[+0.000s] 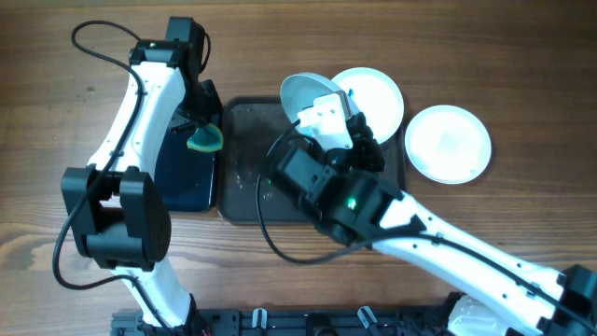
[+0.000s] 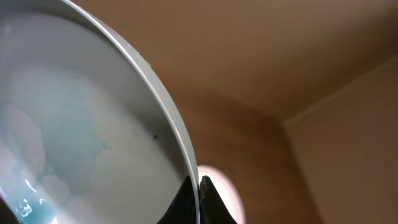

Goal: Clean dirty plates on tray and stack at the side
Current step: 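Lift the second plate with right gripper, withdraw sponge left, then carry the plate right and stack it on the first plate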

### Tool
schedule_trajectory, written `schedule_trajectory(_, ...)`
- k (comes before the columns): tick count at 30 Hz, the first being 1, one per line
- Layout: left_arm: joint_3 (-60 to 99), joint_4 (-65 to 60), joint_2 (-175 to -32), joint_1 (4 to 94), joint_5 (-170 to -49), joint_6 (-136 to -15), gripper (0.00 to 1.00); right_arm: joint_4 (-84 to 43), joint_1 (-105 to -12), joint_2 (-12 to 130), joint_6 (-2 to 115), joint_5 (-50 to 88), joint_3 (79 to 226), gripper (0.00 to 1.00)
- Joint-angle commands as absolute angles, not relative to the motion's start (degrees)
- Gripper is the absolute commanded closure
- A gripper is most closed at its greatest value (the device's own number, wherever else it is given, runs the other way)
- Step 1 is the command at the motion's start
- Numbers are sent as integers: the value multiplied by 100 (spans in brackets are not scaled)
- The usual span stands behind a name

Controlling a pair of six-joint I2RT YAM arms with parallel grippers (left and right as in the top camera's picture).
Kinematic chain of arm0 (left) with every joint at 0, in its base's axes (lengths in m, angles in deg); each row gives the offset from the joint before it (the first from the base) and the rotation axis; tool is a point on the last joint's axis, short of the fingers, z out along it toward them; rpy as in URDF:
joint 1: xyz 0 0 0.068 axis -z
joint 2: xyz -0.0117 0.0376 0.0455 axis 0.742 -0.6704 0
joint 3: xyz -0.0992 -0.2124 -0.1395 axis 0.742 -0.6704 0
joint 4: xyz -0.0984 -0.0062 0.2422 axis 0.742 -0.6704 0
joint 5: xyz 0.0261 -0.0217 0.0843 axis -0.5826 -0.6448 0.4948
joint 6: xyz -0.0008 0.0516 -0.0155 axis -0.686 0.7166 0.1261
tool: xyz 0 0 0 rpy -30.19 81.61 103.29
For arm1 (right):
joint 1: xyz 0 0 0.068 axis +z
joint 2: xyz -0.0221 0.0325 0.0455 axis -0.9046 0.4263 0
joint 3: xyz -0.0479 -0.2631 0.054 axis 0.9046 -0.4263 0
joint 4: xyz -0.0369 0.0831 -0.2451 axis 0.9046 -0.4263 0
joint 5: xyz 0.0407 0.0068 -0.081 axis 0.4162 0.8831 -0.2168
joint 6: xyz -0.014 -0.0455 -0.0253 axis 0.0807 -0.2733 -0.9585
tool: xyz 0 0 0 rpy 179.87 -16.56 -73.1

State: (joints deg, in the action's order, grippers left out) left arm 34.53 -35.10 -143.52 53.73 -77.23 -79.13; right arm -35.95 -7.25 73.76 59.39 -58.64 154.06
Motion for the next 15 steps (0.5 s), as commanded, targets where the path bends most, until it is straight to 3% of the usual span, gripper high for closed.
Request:
schedule_trajectory(1,3541,-3499,-14215,5340,-7777,-8009,96,-3338,-572,7228,5176,-6782,15516,96)
schedule_trajectory(10,3541,-3499,-14215,5340,-7777,-8011,96,-2575,-552,7230,4844,-7306,15516,96)
schedule_trajectory(15,3541,-3525,-14215,5340,-7780,-8011,96,-2675,-609,7234,4940,-5547,15472,96)
